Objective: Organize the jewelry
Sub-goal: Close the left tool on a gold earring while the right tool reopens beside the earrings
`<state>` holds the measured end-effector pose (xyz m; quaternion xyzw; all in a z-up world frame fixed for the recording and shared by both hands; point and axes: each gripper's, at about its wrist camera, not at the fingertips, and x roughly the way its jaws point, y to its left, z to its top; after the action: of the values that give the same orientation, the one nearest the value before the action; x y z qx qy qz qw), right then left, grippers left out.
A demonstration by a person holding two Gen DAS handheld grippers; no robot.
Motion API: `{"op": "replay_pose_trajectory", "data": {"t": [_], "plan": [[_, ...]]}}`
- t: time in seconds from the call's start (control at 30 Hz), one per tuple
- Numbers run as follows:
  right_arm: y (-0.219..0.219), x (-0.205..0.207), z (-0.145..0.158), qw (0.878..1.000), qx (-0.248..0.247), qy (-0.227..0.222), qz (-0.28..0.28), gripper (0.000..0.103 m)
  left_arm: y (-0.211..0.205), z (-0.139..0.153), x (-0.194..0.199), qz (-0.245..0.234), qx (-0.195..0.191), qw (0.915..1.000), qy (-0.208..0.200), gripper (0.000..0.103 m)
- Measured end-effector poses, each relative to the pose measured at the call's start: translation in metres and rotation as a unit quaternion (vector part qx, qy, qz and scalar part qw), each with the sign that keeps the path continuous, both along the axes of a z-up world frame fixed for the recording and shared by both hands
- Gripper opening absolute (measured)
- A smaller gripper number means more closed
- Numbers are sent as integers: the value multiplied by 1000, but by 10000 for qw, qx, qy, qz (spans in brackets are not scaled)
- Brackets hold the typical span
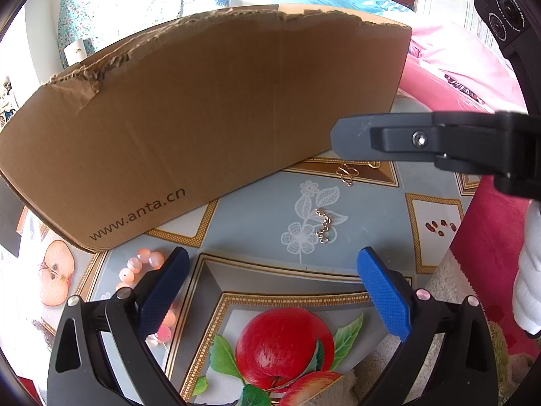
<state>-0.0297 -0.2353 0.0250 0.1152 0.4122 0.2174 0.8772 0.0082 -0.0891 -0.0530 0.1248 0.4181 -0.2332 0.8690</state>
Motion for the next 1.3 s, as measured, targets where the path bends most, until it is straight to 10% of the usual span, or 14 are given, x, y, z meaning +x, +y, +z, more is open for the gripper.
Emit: {"op": "replay_pose_trajectory", "data": {"t": [0.83, 1.03, 1.3], "plan": [[-50, -23, -6, 9962, 308, -86, -812, 24, -13, 4, 17, -194, 224, 9990, 343, 97], [-45, -26, -11, 9969, 5, -151, -775, 24, -20, 18, 6, -642, 170, 9977, -158, 97], [-39, -22, -24, 9973, -101, -130, -713, 24, -37, 25, 7, -1089, -27, 9939, -186, 54]]}}
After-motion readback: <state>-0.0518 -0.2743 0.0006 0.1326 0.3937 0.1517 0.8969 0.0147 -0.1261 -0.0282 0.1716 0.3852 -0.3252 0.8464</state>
